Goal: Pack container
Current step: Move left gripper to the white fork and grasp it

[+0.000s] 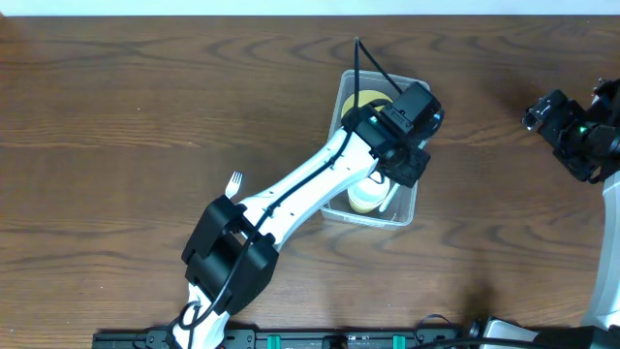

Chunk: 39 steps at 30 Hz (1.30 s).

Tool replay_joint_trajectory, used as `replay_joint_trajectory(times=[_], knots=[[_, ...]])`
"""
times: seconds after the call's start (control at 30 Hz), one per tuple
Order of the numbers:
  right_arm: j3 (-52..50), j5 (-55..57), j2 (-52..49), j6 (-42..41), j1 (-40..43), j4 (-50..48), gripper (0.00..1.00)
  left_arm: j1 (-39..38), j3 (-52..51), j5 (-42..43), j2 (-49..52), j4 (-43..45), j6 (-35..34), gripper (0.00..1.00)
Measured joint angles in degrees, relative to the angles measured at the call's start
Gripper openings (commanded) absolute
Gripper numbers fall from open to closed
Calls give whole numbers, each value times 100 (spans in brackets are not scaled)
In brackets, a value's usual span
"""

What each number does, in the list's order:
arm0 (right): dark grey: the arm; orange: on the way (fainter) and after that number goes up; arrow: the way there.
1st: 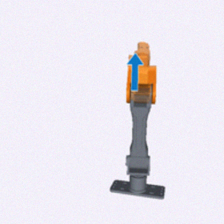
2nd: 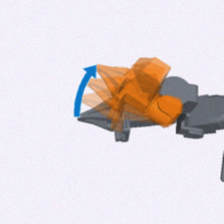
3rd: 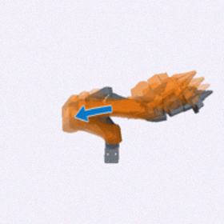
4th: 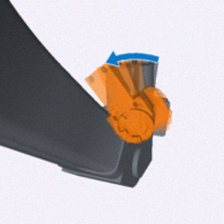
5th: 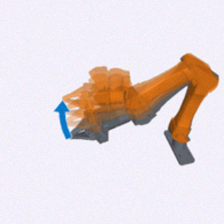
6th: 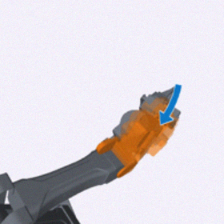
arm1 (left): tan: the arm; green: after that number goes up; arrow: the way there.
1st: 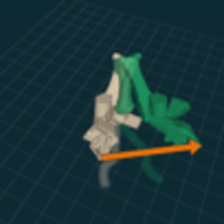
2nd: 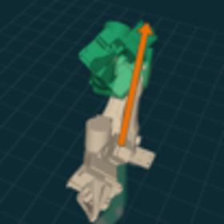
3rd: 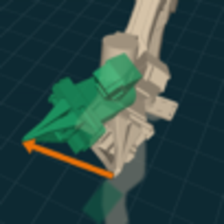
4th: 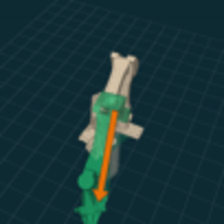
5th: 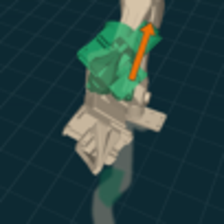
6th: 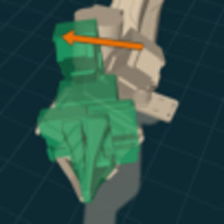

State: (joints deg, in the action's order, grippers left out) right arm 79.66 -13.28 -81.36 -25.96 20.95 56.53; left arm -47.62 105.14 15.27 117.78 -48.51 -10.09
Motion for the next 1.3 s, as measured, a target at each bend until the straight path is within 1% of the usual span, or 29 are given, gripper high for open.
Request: replay_joint_trajectory(times=[0.03,0.07,0.1,0.2,0.27,0.3,0.33,0.4,0.5,0.6,0.73,0.83,0.93,1.1,1.23,1.3], knots=[[0,-2,0,0,0,0,99,13,122,2,0,-133,-20,67],[0,-2,0,0,0,0,99,28,341,0,0,-365,-37,68],[0,0,0,0,0,0,99,33,516,2,0,-494,-28,69],[0,-2,0,0,0,2,99,55,1445,-52,-2,-1322,9,69],[0,-2,0,0,0,2,99,52,2022,-264,-59,-1926,26,70],[0,-2,0,0,0,0,99,50,2262,-463,-125,-2225,44,73],[0,-2,0,0,0,0,99,48,2406,-691,-205,-2507,74,75],[0,0,0,-4,0,2,99,66,2549,-1261,-422,-3128,103,77],[0,0,0,-11,0,0,99,210,2592,-1939,-621,-3991,109,76],[0,0,0,-13,0,0,99,599,2468,-2306,-638,-4360,90,77],[0,0,0,-13,0,0,99,1401,1759,-2424,-636,-4260,46,76],[0,0,0,-13,0,-2,99,2050,907,-2312,-629,-3716,17,71],[0,0,0,-15,0,-2,99,2562,-81,-2046,-612,-2994,94,70],[0,0,0,-13,0,0,99,3064,-1650,-1696,-568,-1939,289,70],[0,0,0,-15,0,-2,99,3346,-2614,-1569,-560,-1252,415,70],[0,0,0,-13,0,2,99,3460,-2940,-1532,-560,-992,444,70]])
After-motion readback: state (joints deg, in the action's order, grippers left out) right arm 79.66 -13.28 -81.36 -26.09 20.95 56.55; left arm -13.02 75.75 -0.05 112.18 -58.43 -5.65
